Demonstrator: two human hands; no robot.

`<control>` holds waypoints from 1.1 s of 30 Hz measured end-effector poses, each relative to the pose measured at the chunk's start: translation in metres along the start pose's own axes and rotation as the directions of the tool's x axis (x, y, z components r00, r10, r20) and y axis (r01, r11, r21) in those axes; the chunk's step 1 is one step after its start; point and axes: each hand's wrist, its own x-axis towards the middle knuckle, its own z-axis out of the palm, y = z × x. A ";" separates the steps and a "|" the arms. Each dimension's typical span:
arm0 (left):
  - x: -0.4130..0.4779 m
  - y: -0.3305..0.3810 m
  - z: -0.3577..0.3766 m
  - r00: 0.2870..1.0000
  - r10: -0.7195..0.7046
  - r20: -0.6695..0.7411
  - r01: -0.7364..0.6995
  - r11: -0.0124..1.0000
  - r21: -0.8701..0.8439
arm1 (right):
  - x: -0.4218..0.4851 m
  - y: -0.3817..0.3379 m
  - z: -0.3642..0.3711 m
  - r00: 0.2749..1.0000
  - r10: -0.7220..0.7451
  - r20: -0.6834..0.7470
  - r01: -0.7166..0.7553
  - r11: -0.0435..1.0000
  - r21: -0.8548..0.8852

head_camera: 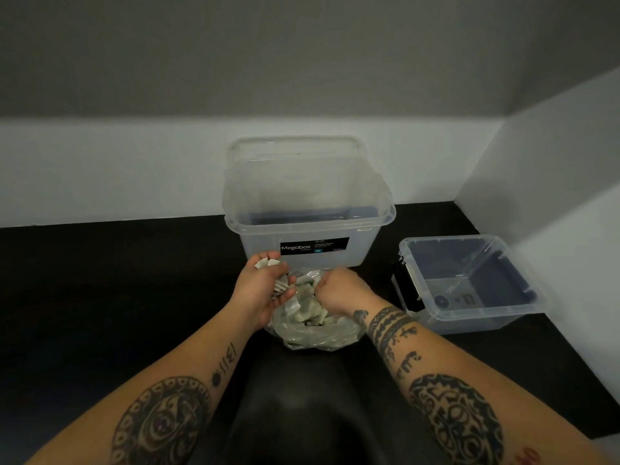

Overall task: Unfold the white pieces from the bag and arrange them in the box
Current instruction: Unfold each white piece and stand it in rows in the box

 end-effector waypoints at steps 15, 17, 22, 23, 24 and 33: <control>-0.004 -0.006 -0.005 0.999 0.052 0.011 -0.053 0.990 0.134 | 0.020 0.007 0.053 0.987 0.159 -0.022 -0.156 0.983 0.099; -0.005 -0.005 -0.005 0.998 0.058 0.010 -0.058 0.990 0.128 | 0.017 0.006 0.042 0.991 0.136 0.005 -0.136 0.982 0.128; -0.007 0.003 -0.001 0.999 0.054 -0.010 -0.052 0.991 0.122 | -0.002 0.003 -0.002 0.995 0.100 0.006 -0.100 0.988 0.115; -0.008 0.004 0.001 0.998 0.056 -0.007 -0.055 0.991 0.119 | -0.005 0.003 -0.011 0.996 0.090 -0.002 -0.089 0.987 0.136; -0.010 0.006 0.004 0.998 0.059 -0.001 -0.059 0.991 0.120 | -0.008 0.003 -0.020 0.997 0.082 -0.011 -0.078 0.978 0.194; -0.025 0.010 0.038 0.990 -0.027 0.137 0.020 0.998 0.058 | -0.033 -0.006 -0.062 0.992 -0.038 0.120 -0.097 0.372 0.923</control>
